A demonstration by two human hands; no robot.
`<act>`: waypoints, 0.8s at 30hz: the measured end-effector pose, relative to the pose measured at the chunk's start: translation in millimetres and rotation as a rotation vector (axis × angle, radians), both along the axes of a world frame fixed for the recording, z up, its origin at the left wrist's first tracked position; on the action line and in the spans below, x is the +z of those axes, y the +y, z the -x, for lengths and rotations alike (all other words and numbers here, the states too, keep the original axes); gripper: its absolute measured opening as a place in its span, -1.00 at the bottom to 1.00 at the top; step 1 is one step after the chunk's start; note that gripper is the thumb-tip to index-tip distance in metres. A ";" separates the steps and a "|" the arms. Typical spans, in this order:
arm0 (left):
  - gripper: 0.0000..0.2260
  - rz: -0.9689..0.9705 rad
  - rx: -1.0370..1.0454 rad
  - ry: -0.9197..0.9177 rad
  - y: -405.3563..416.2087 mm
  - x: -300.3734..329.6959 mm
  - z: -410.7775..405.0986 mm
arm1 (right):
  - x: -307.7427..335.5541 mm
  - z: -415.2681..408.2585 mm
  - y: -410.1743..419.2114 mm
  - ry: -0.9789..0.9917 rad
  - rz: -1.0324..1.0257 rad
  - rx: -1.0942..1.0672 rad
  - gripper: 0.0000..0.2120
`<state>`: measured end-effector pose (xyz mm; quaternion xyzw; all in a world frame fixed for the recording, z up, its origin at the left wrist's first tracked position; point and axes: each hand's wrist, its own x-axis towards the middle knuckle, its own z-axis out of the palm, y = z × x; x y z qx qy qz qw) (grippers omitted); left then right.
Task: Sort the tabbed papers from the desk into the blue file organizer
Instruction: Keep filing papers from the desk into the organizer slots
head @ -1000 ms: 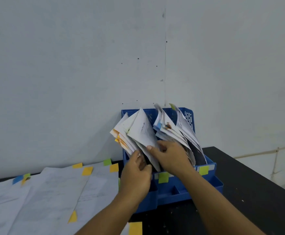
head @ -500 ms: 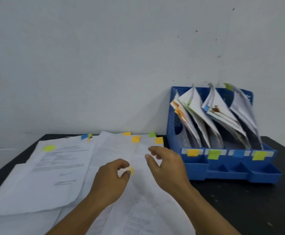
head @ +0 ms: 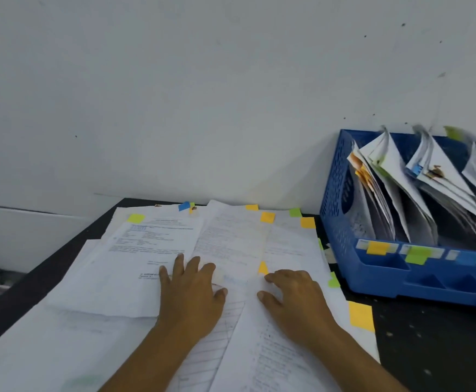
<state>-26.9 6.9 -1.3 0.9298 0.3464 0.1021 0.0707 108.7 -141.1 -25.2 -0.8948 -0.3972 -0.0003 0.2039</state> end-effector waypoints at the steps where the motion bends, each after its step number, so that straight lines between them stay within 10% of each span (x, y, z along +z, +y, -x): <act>1: -0.51 -0.021 0.025 0.009 1.2 2.3 2.7 | -1.5 -0.1 -0.4 -0.002 -0.010 0.004 -0.55; 10: -0.41 0.173 0.159 0.019 32.1 8.6 30.1 | -1.3 -2.5 -2.9 0.051 -0.026 0.020 -0.54; 17: -0.85 0.055 0.203 -0.047 36.6 10.3 29.0 | 6.2 -4.0 -7.2 0.167 -0.157 -0.004 -0.59; 24: -0.92 0.151 -0.009 -0.506 -21.7 12.6 11.0 | 26.6 3.5 -3.5 0.531 -0.500 -0.096 -0.82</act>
